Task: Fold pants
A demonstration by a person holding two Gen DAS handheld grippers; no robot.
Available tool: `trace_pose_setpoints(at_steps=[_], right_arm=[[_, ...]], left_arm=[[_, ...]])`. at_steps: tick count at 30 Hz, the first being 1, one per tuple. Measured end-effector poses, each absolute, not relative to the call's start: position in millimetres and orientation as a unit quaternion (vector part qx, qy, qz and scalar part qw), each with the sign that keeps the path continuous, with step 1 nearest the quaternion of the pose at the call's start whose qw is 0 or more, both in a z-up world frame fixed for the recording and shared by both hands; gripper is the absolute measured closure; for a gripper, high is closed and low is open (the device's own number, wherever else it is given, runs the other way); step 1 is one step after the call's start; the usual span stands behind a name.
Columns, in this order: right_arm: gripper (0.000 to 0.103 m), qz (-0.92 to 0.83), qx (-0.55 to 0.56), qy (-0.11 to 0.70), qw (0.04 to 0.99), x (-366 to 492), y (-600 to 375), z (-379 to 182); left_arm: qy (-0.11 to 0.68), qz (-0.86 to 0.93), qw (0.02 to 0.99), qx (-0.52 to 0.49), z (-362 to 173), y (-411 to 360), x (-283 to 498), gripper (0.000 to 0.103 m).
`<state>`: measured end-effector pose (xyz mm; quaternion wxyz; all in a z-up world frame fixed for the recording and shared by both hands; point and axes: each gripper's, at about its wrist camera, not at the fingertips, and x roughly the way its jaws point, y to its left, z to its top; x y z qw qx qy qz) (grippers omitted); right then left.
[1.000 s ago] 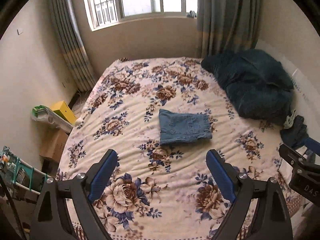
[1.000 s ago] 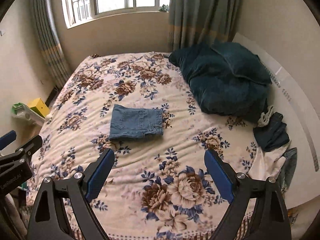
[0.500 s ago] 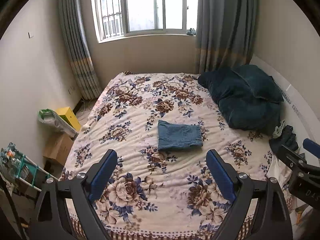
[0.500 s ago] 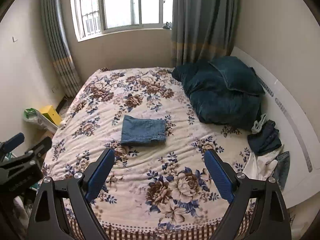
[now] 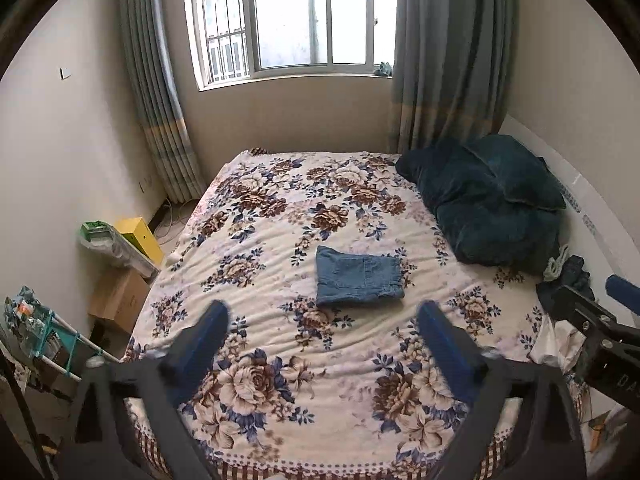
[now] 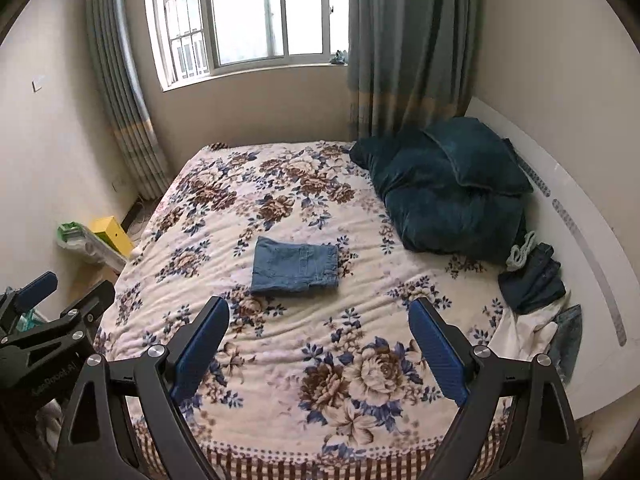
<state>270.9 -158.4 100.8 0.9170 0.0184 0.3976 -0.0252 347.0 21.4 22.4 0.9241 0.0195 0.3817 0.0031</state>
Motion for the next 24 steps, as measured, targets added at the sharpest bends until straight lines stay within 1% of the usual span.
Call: trace_pose_setpoints(at_steps=[7, 14, 18, 24], right_arm=[[0.009, -0.044, 0.013, 0.393, 0.918, 320.4, -168.9, 99.9], [0.009, -0.044, 0.019, 0.425, 0.904, 370.2, -175.8, 80.5], [0.006, -0.045, 0.020, 0.439, 0.897, 384.6, -179.7, 65.9], [0.006, -0.050, 0.023, 0.443, 0.895, 392.8, -183.4, 54.0]], left_arm=[[0.385, 0.022, 0.922, 0.022, 20.2, 22.6, 383.4, 0.000], [0.419, 0.027, 0.907, 0.026, 2.5, 23.6, 417.4, 0.000], [0.422, 0.037, 0.905, 0.027, -3.2, 25.3, 426.7, 0.000], [0.423, 0.043, 0.905, 0.021, -4.5, 27.1, 432.1, 0.000]])
